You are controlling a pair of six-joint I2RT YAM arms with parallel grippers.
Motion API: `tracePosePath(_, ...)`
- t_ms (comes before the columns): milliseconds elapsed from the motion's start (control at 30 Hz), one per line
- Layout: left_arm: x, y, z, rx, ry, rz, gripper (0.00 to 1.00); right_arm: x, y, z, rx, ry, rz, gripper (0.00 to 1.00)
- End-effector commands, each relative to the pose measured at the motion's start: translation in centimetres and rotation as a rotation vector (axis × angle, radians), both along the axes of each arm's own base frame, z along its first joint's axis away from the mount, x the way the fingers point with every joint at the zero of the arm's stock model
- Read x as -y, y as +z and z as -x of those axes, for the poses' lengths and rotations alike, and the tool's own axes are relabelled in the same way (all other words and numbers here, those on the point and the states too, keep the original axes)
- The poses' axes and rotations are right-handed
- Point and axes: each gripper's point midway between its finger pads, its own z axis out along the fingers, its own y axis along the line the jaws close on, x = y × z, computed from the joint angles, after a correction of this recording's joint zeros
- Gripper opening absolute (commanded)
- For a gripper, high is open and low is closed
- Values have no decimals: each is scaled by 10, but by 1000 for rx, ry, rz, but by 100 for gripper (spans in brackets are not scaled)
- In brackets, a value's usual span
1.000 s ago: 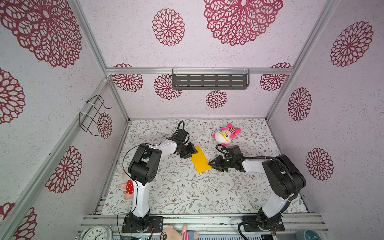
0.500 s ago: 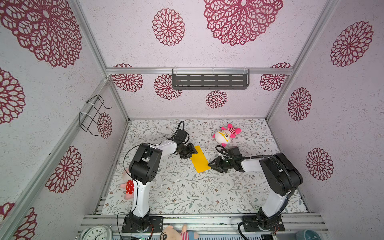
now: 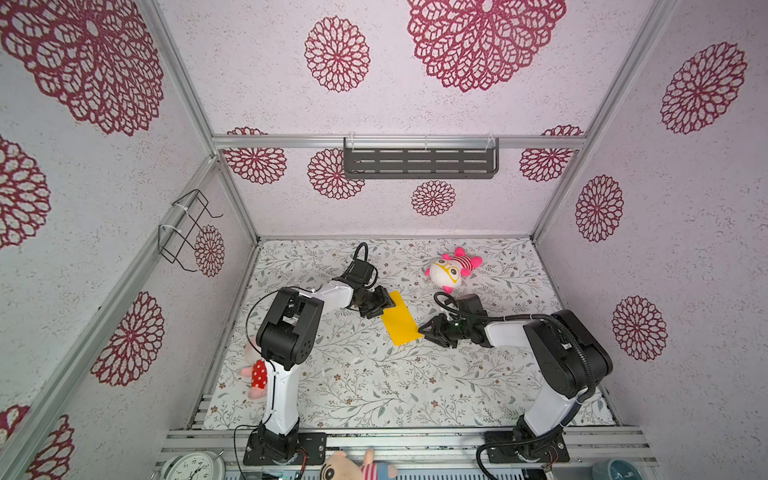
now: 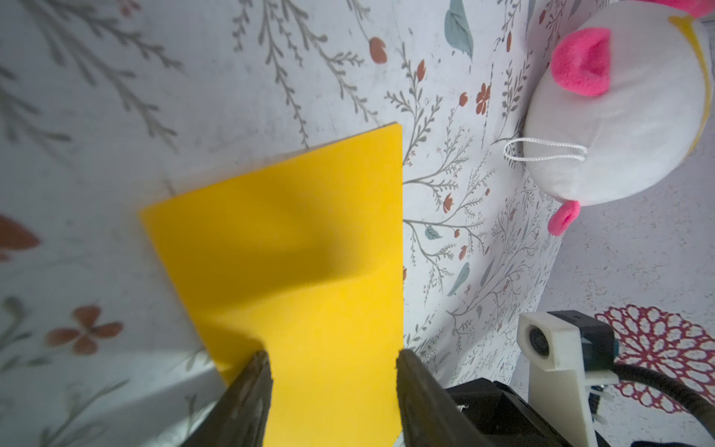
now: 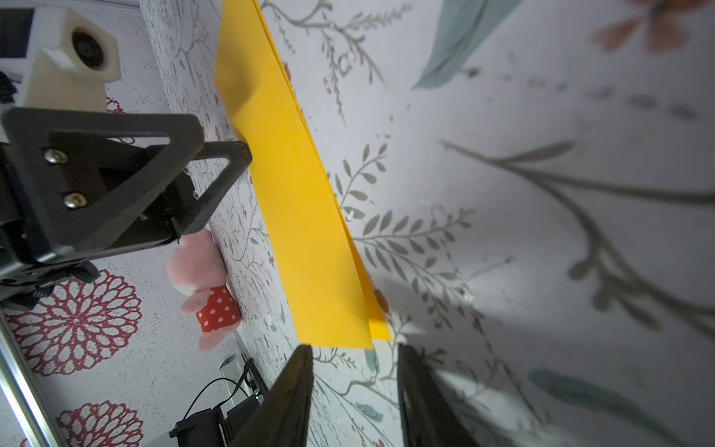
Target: Fold a paper plane with a square sheet of paper (pick it up from the middle)
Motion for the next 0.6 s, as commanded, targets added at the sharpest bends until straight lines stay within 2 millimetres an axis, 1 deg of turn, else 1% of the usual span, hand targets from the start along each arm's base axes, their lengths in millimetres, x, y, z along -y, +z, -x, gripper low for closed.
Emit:
tracePosePath(0,0,8,0,9,2,18,56,-4,8,-4,14,1,-38,40)
tracePosePath(67,-1,1,2,-8,6,8,56,-8,9,-4,9,5,-67,39)
tracePosePath(233,-5,-17,9,-58,19,-10,55,-10,7,-6,-1,4,-83,37)
tracePosePath(333,-7,-21,11,-68,26,-17,55,-11,5,-7,-11,5,-87,37)
tracePosePath(433,-8,-21,10,-66,26,-17,55,-15,6,-9,-12,7,-108,36)
tracePosePath(567,-8,-20,10,-63,23,-20,55,-20,8,-12,-10,11,-129,31)
